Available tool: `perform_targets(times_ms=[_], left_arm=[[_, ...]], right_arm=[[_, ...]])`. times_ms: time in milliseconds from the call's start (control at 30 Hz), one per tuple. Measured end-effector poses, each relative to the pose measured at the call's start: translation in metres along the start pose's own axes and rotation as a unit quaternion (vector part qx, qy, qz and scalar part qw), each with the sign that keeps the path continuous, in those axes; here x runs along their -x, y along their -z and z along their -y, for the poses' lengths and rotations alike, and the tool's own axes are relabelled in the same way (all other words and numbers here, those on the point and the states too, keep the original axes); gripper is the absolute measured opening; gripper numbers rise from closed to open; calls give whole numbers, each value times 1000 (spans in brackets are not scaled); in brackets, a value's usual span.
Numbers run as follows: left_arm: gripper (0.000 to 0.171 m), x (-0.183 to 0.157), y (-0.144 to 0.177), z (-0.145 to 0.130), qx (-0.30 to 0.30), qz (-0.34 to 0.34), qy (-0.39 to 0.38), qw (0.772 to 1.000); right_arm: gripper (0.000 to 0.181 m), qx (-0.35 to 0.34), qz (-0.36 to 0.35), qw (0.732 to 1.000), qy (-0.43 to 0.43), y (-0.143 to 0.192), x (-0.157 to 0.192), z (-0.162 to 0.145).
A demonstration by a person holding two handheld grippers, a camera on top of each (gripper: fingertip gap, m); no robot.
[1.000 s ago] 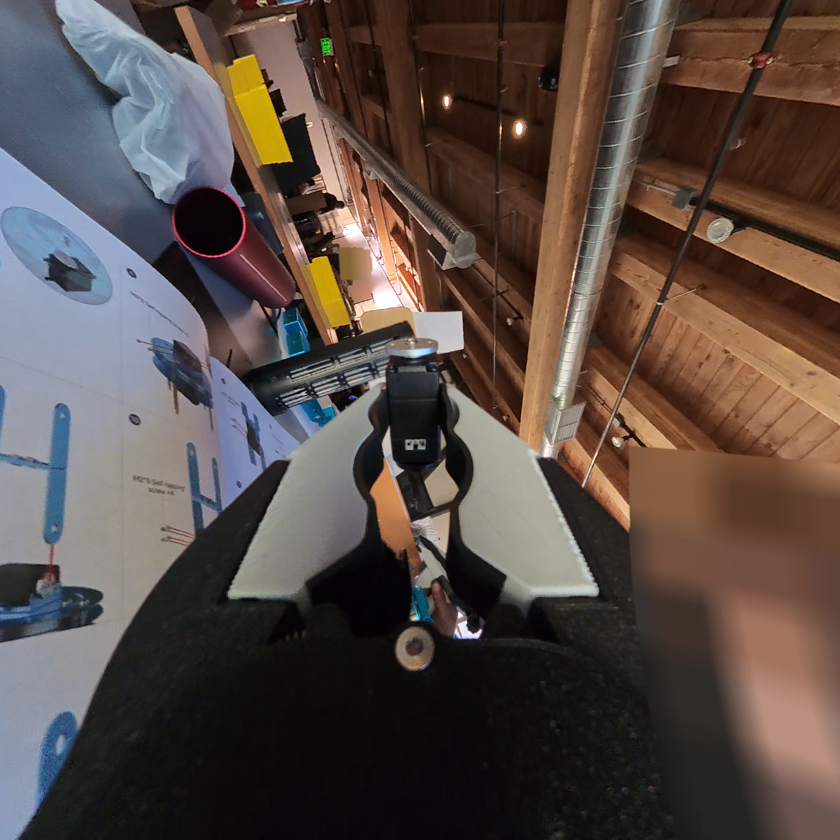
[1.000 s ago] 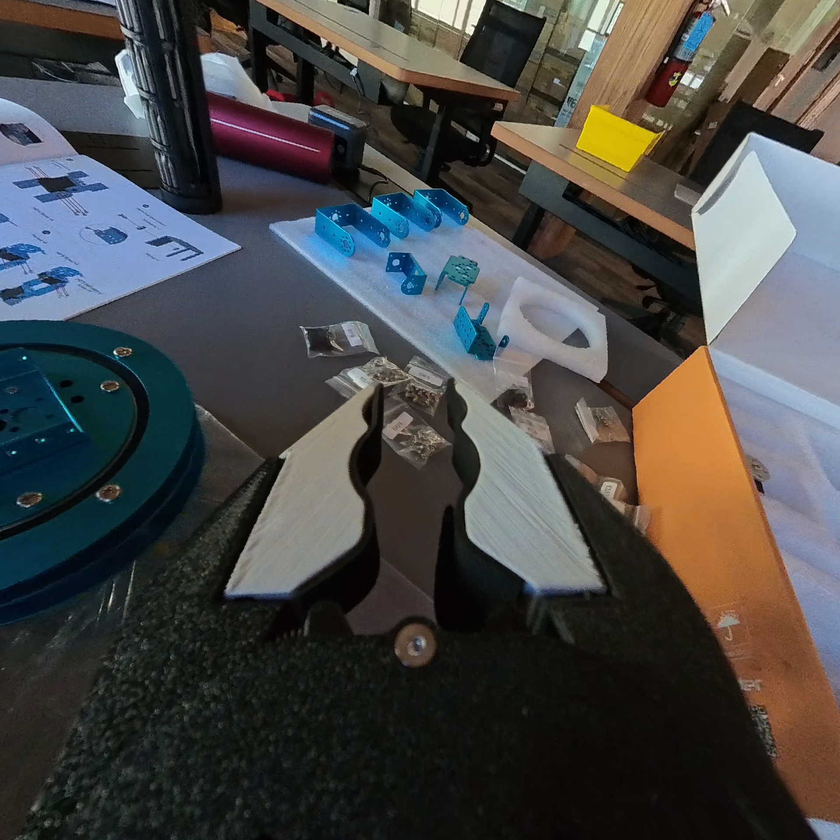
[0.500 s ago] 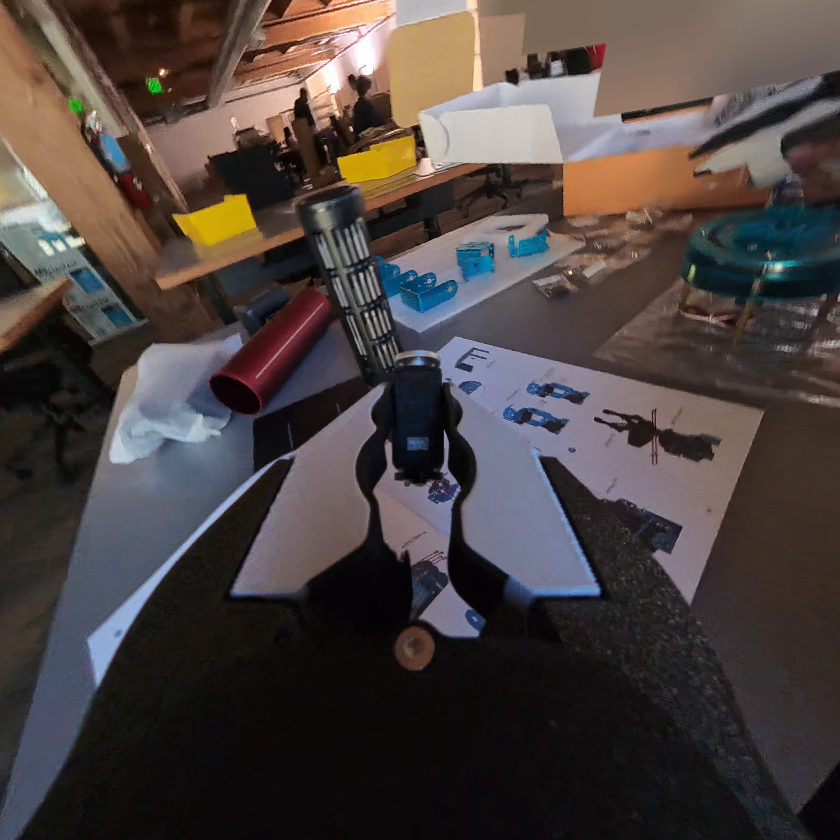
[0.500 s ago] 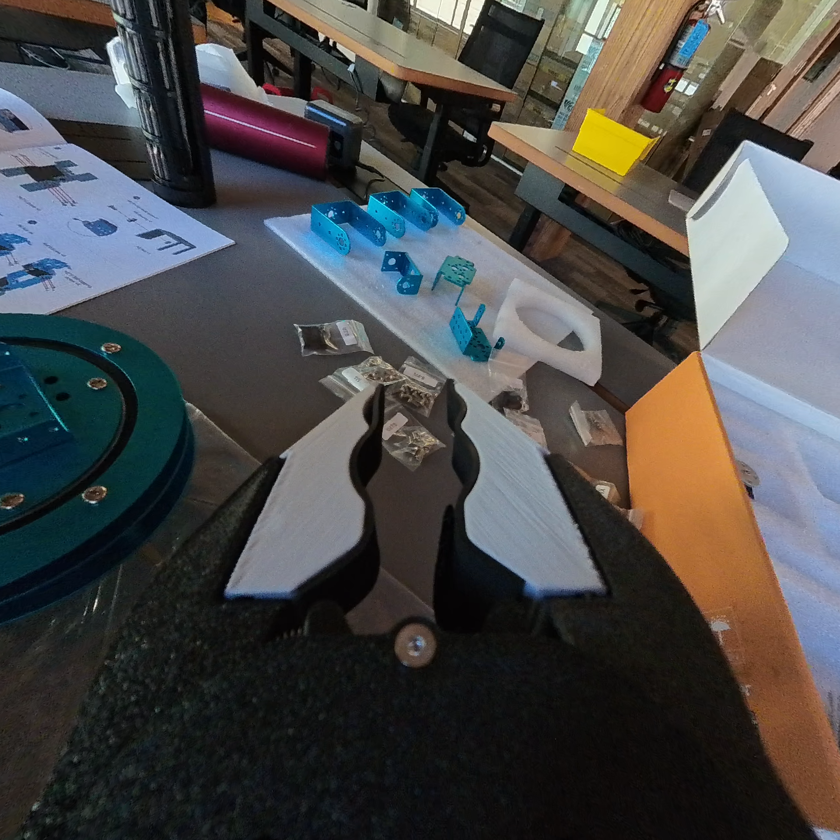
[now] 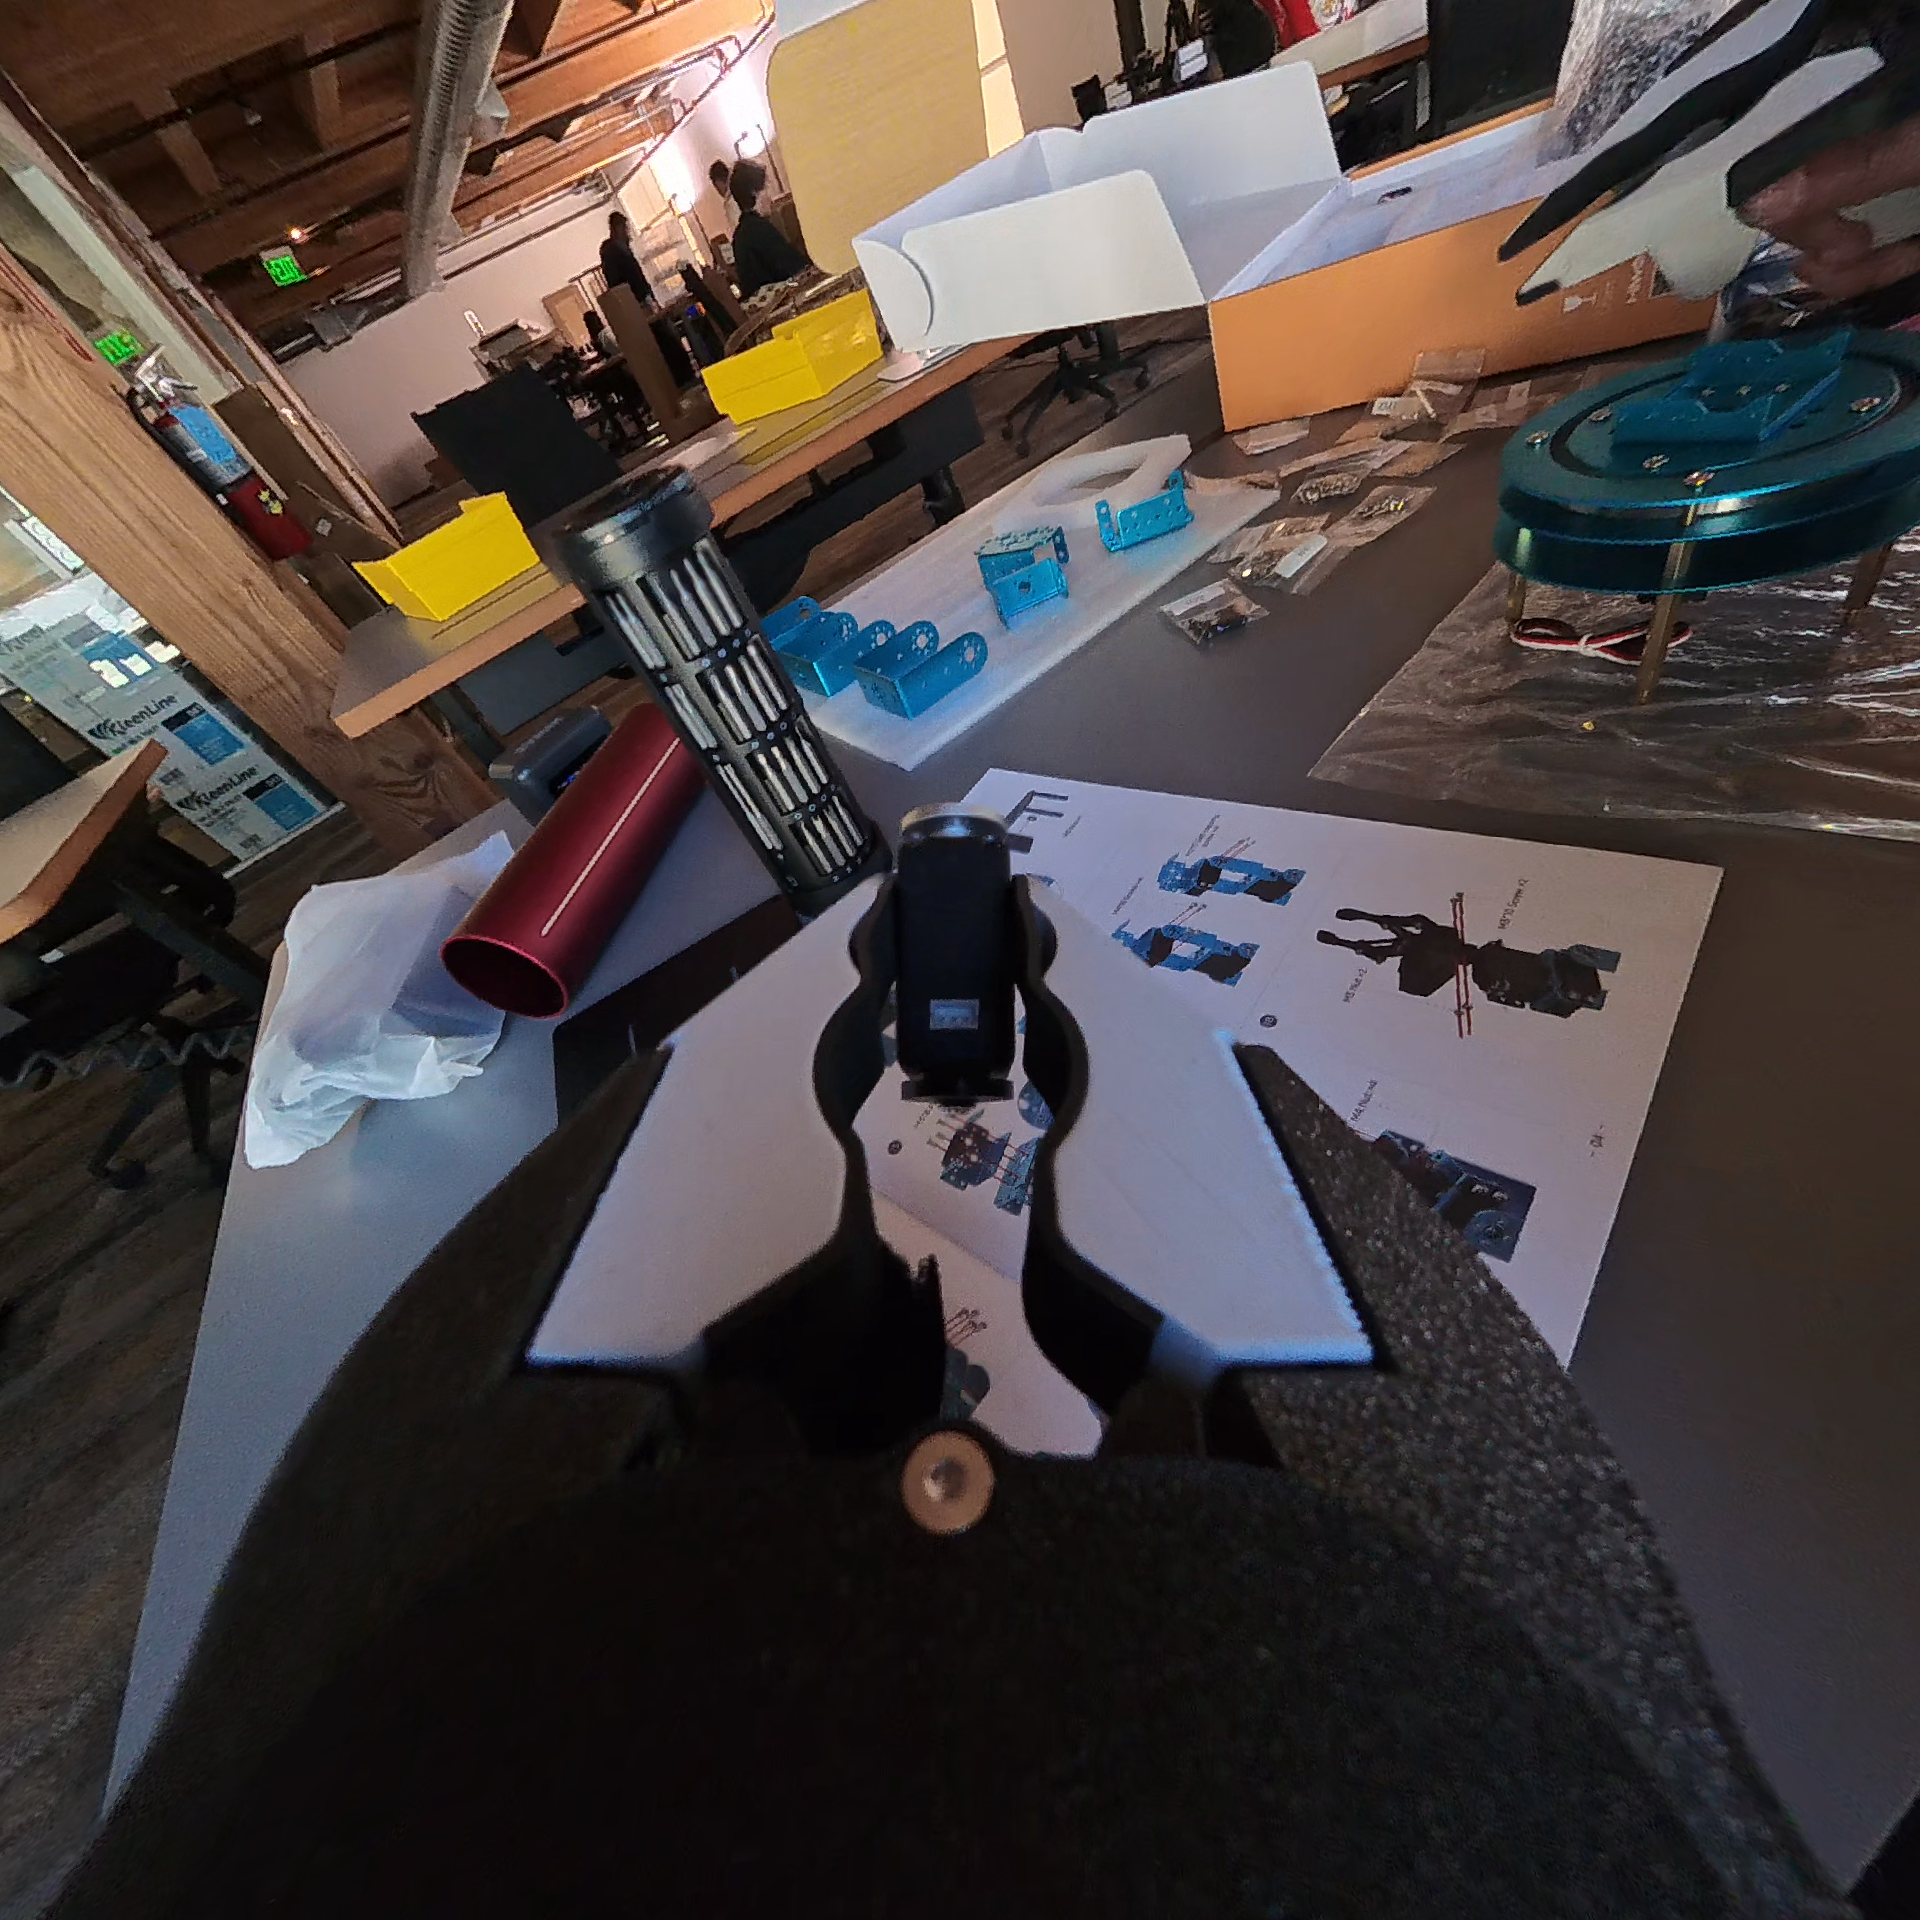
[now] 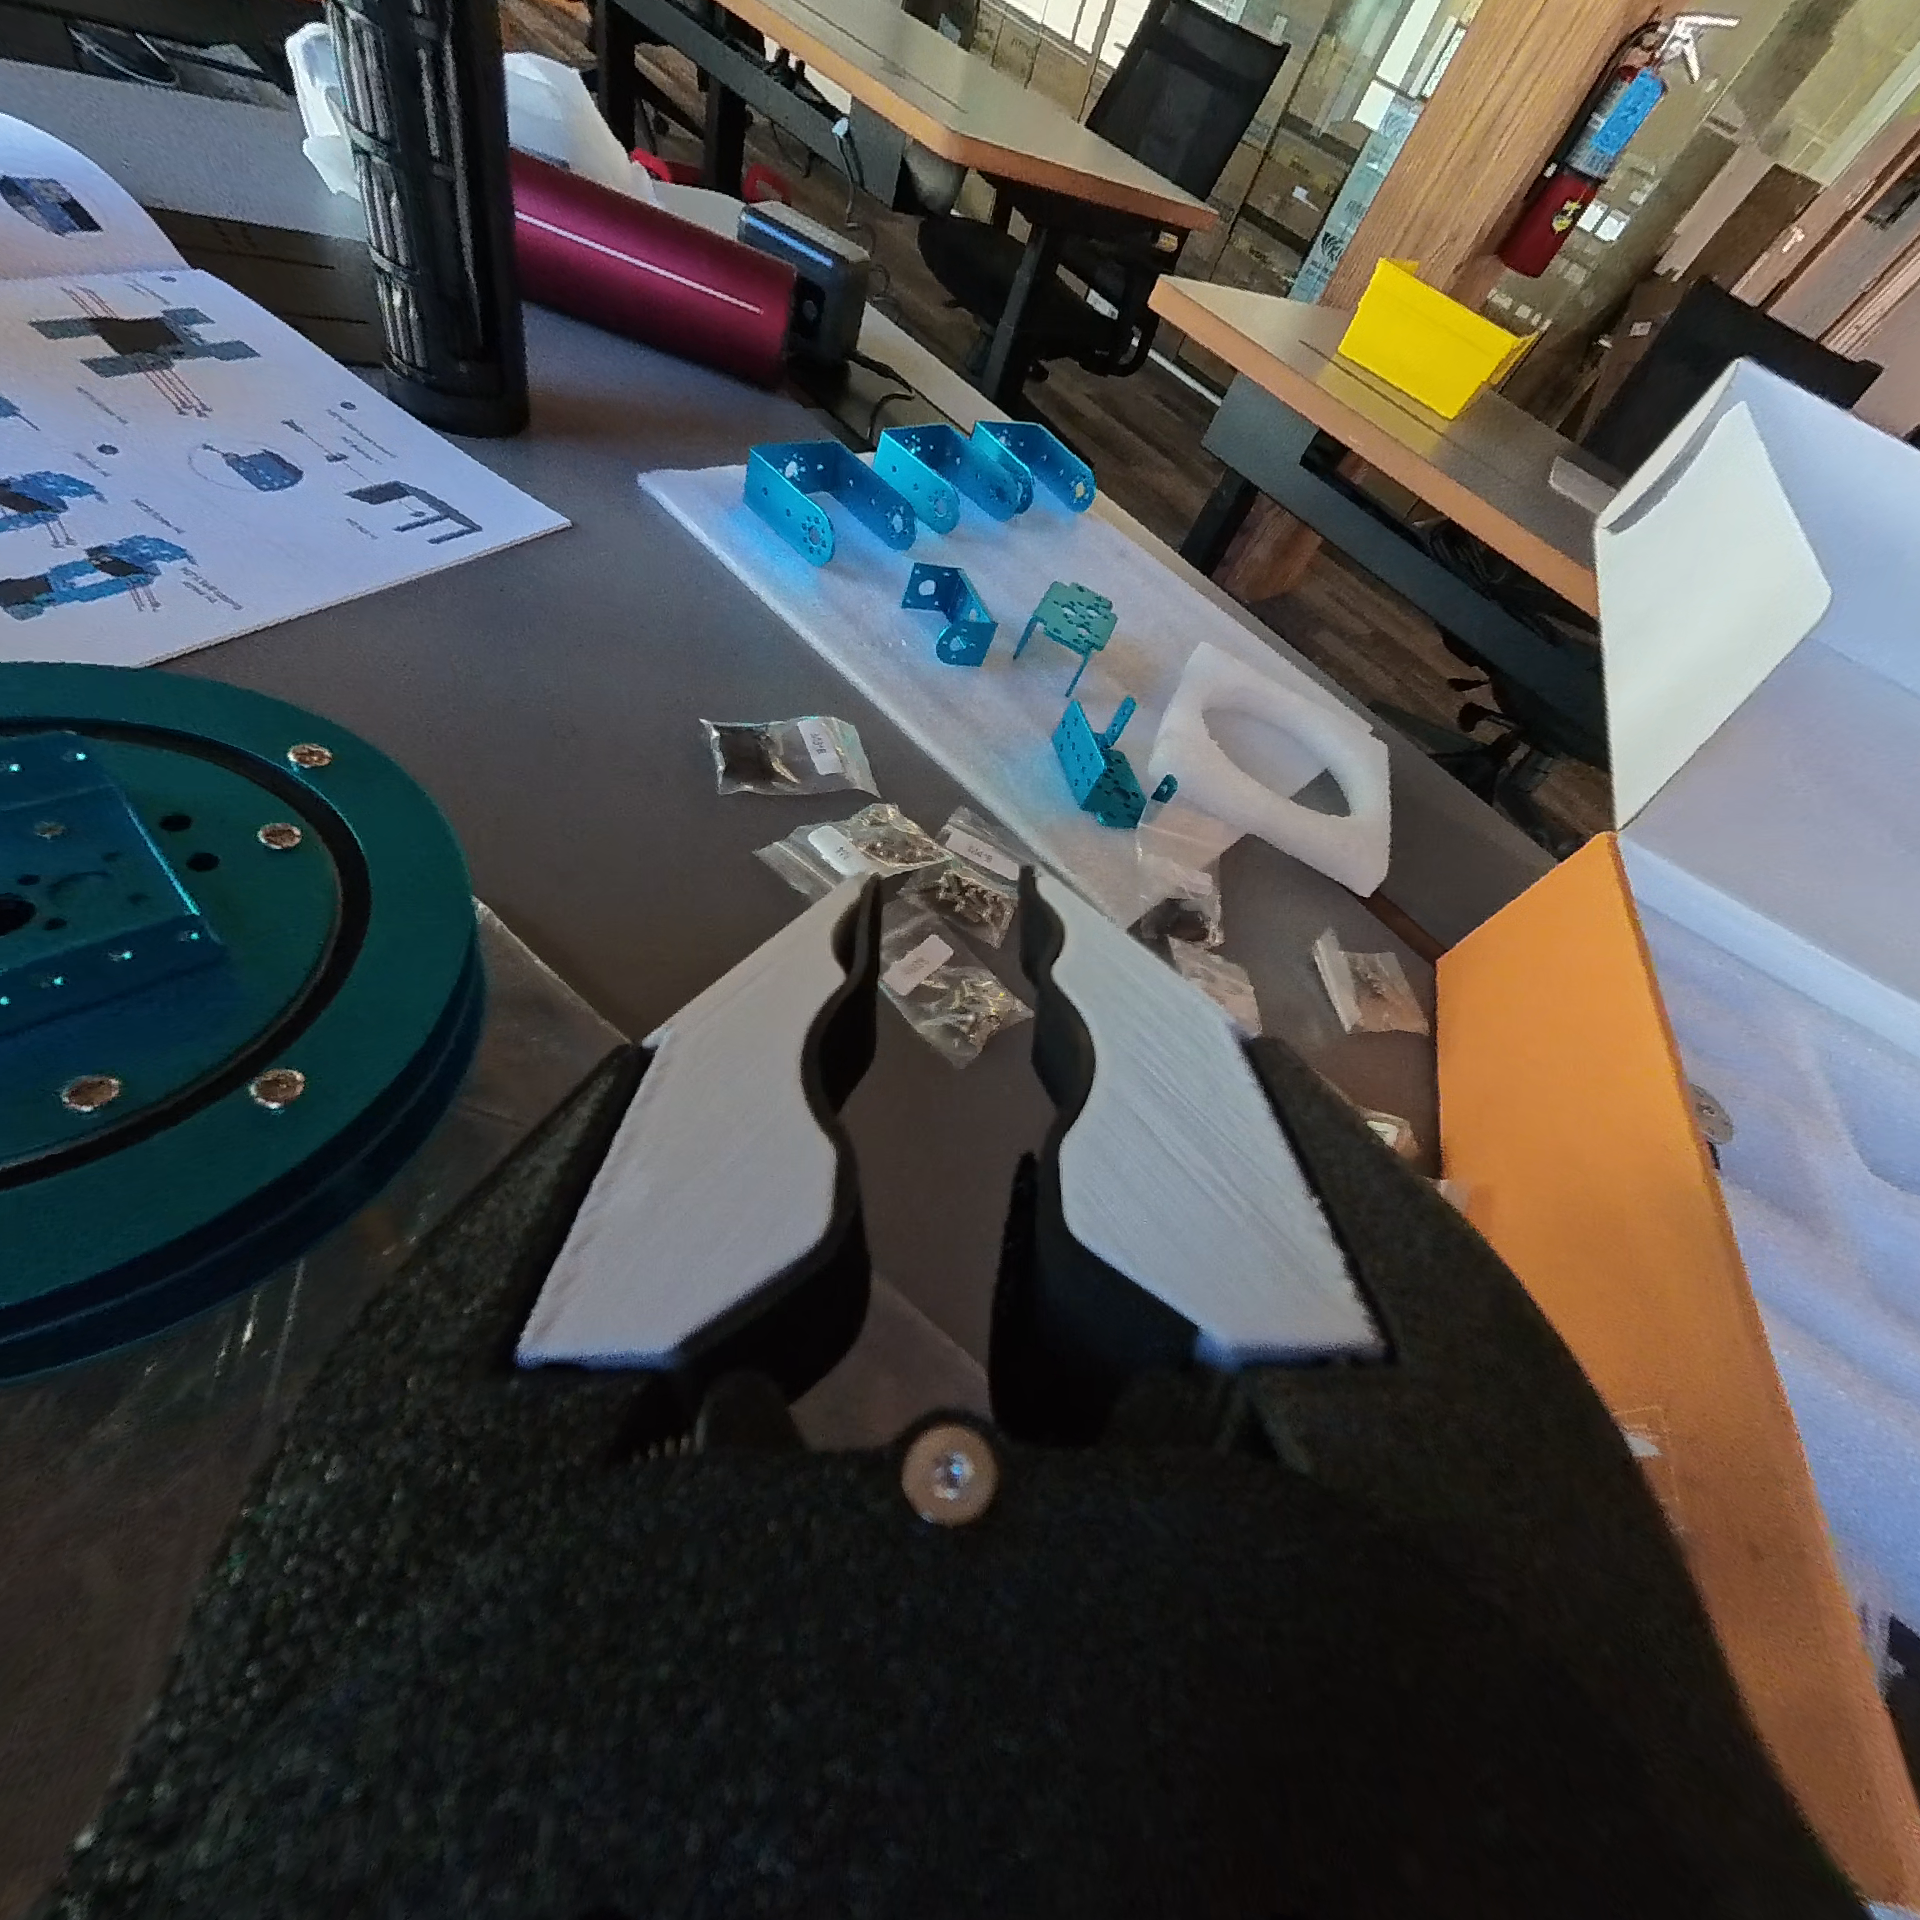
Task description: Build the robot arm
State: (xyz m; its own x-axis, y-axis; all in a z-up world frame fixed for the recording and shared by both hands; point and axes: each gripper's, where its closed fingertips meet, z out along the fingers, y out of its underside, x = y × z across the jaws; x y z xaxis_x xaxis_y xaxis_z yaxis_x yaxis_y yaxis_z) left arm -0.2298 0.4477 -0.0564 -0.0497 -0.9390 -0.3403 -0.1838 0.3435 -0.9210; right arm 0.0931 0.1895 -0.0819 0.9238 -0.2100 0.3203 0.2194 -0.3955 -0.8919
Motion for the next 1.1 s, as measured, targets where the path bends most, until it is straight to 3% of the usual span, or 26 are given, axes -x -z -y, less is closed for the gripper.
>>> perform_targets(times_ms=[133, 267, 333, 433, 533, 633, 700, 767, 867, 1000, 1100], left_arm=[[21, -9, -4, 5, 0, -5, -62, 998], [21, -24, -13, 11, 13, -16, -201, 979], [20, -34, -19, 15, 16, -15, -284, 959], [19, -51, -28, 24, 17, 11, -417, 909], [19, -76, -32, 39, -17, 30, -497, 867], [20, -102, -29, 59, -72, 55, -540, 837], [20, -115, -27, 70, -97, 70, -549, 827], [20, -125, -27, 78, -113, 75, -542, 829], [20, -132, -24, 87, -131, 94, -538, 827], [20, -142, -21, 94, -154, 85, -510, 842], [19, -145, -23, 96, -154, 90, -501, 847]], right_arm=[[28, -4, 55, 998, -23, 0, 18, 4], [39, -58, 220, 968, -109, 18, 67, 56], [41, -62, 303, 943, -125, 30, 100, 90], [51, -34, 394, 911, -113, 39, 158, 132], [58, 0, 462, 882, -90, 36, 215, 155], [72, 3, 472, 881, -39, 18, 249, 164], [73, 6, 483, 875, -30, 10, 267, 165], [74, 8, 498, 867, -23, 9, 283, 164], [68, -5, 473, 881, -4, 5, 289, 160], [44, -39, 466, 884, -15, 10, 291, 163], [43, -53, 451, 891, -11, 11, 287, 162]])
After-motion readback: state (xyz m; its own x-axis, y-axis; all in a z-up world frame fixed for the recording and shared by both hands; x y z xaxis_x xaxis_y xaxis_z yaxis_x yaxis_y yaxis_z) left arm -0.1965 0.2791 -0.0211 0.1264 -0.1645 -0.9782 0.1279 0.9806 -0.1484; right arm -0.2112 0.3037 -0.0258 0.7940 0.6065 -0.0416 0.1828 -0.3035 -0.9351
